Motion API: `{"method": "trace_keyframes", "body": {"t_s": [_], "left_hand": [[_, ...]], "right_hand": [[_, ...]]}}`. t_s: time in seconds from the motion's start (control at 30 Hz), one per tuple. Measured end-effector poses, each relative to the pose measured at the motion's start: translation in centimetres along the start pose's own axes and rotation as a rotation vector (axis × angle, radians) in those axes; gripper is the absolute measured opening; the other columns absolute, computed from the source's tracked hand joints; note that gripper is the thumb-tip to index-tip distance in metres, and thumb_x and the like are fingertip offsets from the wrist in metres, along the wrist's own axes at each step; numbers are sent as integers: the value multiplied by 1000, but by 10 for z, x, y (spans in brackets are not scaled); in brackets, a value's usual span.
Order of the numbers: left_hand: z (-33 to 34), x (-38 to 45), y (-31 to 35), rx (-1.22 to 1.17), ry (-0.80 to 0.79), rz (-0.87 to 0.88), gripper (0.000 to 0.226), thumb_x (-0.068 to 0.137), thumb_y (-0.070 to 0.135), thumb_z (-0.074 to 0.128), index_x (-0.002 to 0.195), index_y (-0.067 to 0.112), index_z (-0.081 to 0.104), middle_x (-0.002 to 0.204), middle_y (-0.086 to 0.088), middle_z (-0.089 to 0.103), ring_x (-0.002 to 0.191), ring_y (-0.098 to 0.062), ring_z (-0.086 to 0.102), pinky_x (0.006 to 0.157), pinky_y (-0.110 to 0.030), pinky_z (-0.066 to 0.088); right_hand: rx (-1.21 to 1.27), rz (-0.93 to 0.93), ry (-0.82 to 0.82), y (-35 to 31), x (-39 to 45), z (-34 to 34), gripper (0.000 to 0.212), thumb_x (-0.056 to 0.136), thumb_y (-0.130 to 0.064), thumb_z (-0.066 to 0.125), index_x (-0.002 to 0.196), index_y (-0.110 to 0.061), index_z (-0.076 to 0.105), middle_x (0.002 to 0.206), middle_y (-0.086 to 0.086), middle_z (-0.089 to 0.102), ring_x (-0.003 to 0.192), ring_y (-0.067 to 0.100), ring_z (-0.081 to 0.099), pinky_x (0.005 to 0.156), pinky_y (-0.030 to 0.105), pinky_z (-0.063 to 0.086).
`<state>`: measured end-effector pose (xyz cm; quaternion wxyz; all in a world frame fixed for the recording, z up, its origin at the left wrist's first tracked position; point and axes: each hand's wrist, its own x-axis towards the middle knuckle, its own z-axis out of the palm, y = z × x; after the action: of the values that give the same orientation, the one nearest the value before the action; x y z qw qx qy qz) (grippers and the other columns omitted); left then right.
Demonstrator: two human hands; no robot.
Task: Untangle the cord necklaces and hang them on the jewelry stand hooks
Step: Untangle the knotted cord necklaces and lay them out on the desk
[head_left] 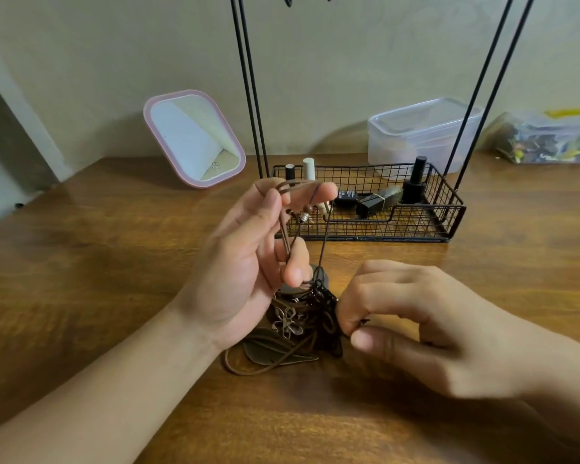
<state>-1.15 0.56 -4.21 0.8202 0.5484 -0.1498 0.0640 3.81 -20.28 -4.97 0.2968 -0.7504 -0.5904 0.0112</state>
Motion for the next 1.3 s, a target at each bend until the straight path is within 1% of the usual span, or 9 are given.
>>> {"method": "trace_keyframes", "body": {"t_s": [0.13,0.27,0.47,0.53,0.7,0.8,0.97,1.1,1.3], "left_hand": [[2,-3,2,-36,-109,-14,23,101,24,35,111,14,53,128,-7,65,42,-7,46,51,-25,38],[9,-2,2,-3,-166,-19,18,96,24,44,101,18,60,125,-10,63,50,-15,53,47,-24,44],[8,-1,-1,69,-99,-29,13,87,25,57,93,21,67,115,-6,66,55,-15,56,46,-24,46],[5,1,0,78,-38,26,12,87,23,58,95,20,67,114,-4,66,57,-15,57,50,-27,49],[-2,4,11,12,109,158,13,87,12,52,95,20,61,106,-1,65,59,-14,55,52,-26,48],[-9,6,16,-39,211,229,21,87,8,52,91,23,65,102,3,63,59,-11,52,52,-22,46],[-17,9,16,-24,434,280,28,88,-1,55,103,22,64,104,3,62,69,-11,56,59,-22,49],[-22,11,10,1,707,212,37,93,-7,52,122,14,60,115,-7,62,80,-16,63,68,-26,54],[-21,12,4,214,626,-99,31,95,5,59,123,19,56,118,-6,61,106,-24,67,81,-35,59]], "right_hand": [[195,158,286,0,5,7,45,93,-61,45,83,-24,69,76,-4,66,74,15,63,61,34,50],[396,266,344,2,14,13,25,90,-51,62,81,-32,73,74,-9,69,69,3,61,63,16,46],[594,289,450,3,11,6,21,89,-33,67,77,-18,74,76,9,70,69,26,63,59,29,50],[439,331,429,8,8,6,16,90,-35,63,86,-23,74,85,1,72,76,15,67,64,26,53],[-196,263,-11,19,5,16,39,87,-45,63,124,-36,61,122,-24,57,114,1,50,98,30,46],[-268,230,19,22,5,15,18,89,-38,65,107,-36,66,102,-24,58,101,-2,47,86,26,45],[269,369,142,24,-2,1,8,97,-33,53,93,-33,60,88,-5,67,85,9,65,76,31,54],[269,357,321,23,-2,-10,21,96,-45,50,91,-28,62,84,-9,64,78,10,62,70,25,52],[657,527,476,17,3,-10,23,91,-41,48,81,-23,57,81,4,63,71,18,69,66,38,58]]}}
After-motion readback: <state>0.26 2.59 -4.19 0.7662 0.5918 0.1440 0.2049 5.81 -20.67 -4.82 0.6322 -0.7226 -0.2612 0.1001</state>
